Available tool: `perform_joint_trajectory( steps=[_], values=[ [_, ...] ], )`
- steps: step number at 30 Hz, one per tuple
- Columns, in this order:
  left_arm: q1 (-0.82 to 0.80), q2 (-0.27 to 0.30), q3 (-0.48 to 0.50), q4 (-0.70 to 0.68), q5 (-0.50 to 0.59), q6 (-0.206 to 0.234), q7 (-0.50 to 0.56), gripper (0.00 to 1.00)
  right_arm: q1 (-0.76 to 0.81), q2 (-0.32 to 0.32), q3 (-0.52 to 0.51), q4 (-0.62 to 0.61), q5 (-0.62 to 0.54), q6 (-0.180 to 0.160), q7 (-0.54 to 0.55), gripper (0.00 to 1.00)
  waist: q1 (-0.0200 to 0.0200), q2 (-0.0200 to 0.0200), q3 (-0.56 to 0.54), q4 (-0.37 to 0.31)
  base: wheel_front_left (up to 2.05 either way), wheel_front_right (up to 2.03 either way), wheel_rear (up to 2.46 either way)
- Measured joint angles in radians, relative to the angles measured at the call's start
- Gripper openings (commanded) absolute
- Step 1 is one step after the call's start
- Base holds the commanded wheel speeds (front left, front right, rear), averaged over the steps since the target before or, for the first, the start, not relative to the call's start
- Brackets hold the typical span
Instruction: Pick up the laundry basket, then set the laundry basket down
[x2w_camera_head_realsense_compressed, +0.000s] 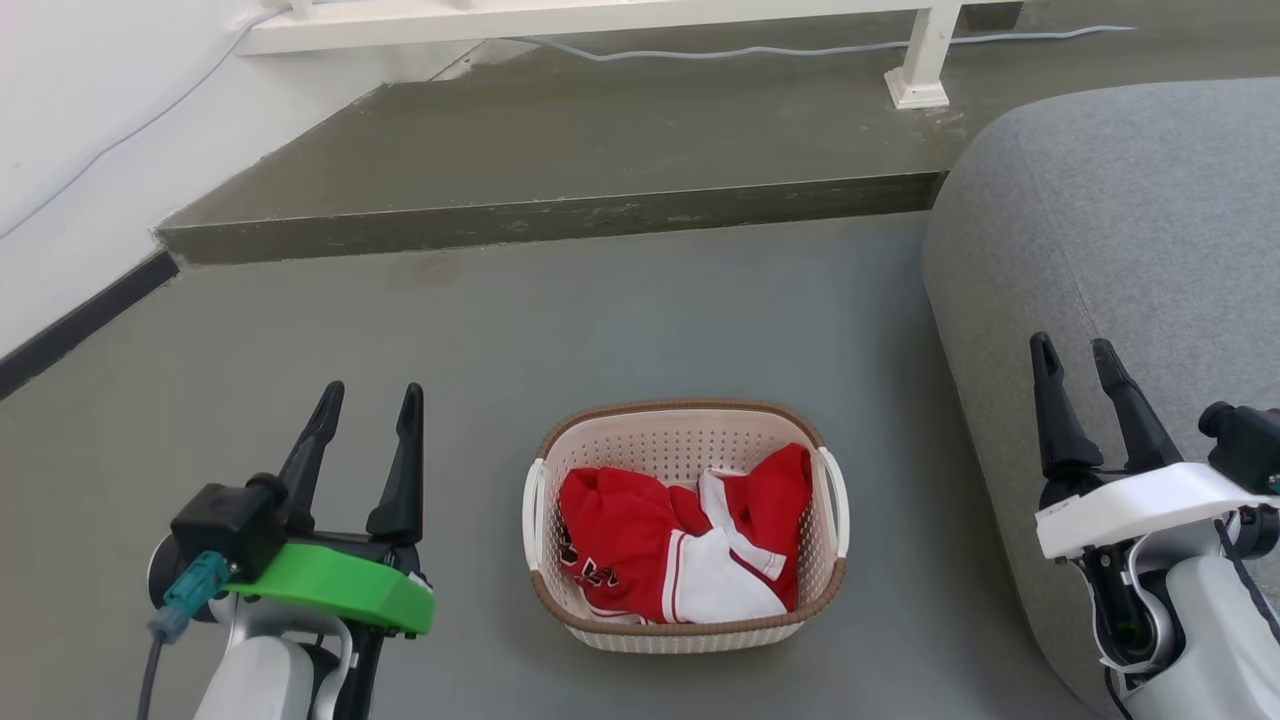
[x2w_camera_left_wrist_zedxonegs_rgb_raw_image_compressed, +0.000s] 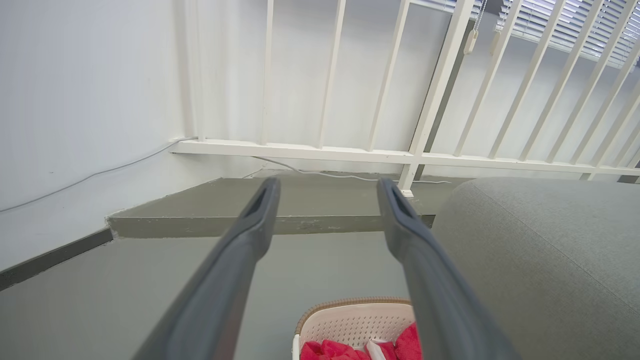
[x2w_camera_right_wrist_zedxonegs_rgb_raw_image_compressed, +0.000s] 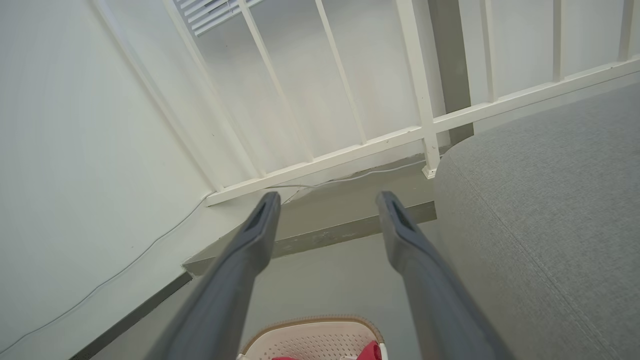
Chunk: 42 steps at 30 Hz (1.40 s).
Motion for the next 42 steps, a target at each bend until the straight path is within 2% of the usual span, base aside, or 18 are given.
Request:
perform_joint_trajectory(
  steps=[6, 27, 42],
  values=[
    [-0.009, -0.006, -0.002, -0.007, 0.059, -0.001, -0.019, 1.0, -0.009, -0.001, 0.008, 0.009, -0.062, 0.0, -0.019, 1.0, 0.0, 0.0, 0.005, 0.0, 0.0, 0.0, 0.0],
    [-0.01, -0.018, 0.007, -0.005, 0.06, -0.005, -0.019, 1.0, -0.013, 0.016, -0.001, 0.051, -0.086, 0.003, -0.019, 1.0, 0.0, 0.0, 0.01, -0.004, 0.0, 0.0, 0.0],
    [-0.051, -0.02, -0.007, 0.014, 0.06, -0.005, -0.019, 1.0, -0.051, 0.015, -0.001, 0.099, -0.083, 0.011, -0.019, 1.0, 0.0, 0.0, 0.127, -0.022, 0.0, 0.0, 0.0]
  ],
)
